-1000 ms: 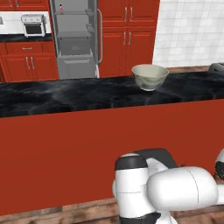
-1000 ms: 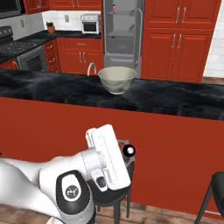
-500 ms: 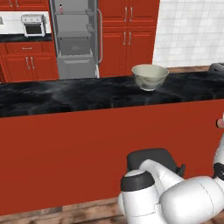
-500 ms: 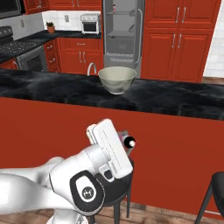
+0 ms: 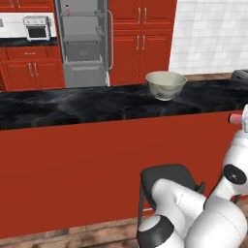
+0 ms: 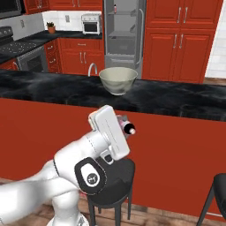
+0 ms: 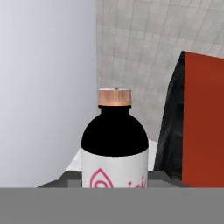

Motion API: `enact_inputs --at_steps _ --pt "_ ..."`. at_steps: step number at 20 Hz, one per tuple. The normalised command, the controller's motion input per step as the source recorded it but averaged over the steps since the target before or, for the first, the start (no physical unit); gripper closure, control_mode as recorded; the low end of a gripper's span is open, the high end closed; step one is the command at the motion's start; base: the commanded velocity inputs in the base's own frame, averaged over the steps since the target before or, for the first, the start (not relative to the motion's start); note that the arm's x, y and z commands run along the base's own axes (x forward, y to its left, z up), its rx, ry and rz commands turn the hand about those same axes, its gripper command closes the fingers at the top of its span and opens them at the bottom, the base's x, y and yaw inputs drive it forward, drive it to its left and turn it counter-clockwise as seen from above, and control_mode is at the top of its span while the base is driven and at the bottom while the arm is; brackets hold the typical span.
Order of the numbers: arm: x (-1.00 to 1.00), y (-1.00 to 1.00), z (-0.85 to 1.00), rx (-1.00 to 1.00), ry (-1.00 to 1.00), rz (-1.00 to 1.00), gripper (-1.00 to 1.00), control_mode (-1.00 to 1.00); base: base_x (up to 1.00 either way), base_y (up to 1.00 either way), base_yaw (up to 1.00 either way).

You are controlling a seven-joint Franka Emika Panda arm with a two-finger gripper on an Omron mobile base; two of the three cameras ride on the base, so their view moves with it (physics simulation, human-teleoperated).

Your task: Open the fridge, grab two sodas, and place both sodas inside the bowl with ice on the dining counter.

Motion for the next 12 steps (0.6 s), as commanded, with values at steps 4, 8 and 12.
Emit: enact_inputs --at_steps 4,8,12 --pt "0.00 0.54 0.85 0.38 -0.08 0.06 1.00 -1.00 0.00 0.00 0.00" --pt "0.00 0.56 0.71 0.40 -0.04 0.06 1.00 -1.00 0.00 0.00 0.00" --pt "0.00 0.34 0.85 0.42 -0.01 0.10 1.00 -1.00 0.00 0.00 0.00"
